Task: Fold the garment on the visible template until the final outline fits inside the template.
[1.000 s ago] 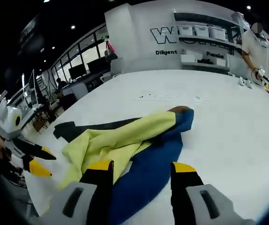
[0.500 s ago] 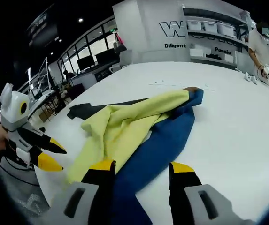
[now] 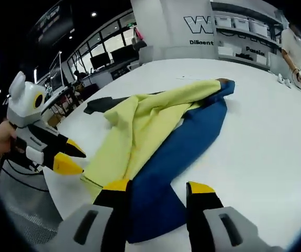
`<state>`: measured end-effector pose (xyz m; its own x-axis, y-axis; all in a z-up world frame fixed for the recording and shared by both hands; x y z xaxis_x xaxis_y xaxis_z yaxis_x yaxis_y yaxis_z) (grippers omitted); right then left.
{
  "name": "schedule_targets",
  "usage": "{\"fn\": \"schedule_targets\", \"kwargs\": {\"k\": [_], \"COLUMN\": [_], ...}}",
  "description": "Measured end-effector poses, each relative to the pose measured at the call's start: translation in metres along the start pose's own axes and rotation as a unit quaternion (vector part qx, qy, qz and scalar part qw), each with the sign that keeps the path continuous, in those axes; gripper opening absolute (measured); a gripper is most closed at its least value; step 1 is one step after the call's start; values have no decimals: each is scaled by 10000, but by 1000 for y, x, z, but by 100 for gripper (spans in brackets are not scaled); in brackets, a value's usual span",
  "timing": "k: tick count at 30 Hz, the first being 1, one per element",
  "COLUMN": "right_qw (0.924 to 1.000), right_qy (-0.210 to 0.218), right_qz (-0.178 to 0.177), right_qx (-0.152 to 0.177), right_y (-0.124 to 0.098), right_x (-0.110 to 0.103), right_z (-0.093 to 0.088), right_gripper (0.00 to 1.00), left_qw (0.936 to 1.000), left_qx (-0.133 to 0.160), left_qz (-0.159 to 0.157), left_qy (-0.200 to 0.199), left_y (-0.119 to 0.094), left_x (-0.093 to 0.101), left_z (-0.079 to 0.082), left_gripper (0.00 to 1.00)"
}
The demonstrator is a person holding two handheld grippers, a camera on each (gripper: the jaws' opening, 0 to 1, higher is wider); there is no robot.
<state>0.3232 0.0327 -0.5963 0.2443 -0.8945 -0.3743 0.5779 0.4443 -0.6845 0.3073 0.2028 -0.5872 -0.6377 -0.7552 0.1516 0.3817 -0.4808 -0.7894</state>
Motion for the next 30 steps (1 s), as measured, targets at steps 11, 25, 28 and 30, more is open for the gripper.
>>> {"fn": "schedule_targets", "kwargs": {"k": [11, 25, 28, 30], "right_qw": [9984, 9943, 9942, 9934], "right_qy": [-404, -804, -863, -913], "right_qz": [-254, -660, -569, -607], "right_qx": [-307, -247, -285, -324], "right_y": [0, 3, 6, 5], "right_x": [-6, -4, -9, -9], "right_z": [-27, -27, -28, -27], "right_gripper": [29, 12, 0, 0], "left_qw": [9988, 9988, 9993, 9993], "left_qx": [-411, -354, -308, -261], "left_qz": [162, 207, 133, 175], "left_qy": [223, -251, -161, -202], "left_y": [14, 20, 21, 16], "left_x": [6, 3, 2, 2], "left_z": [-13, -9, -9, -7], "left_gripper": [26, 8, 2, 2]}}
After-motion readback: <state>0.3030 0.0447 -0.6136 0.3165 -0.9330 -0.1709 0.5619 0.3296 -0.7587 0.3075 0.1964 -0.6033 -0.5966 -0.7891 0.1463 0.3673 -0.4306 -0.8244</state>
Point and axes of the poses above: the point that each gripper's makers call its tool centre point, and the gripper's own axes: y roughly forward along the fingers, x roughly to its right, z roughly out of its top, the point moved 4 cm from there along -y, roughly backward along the fingers, and after that the axes turned 15 degrees about y, right-handed, at the moved point
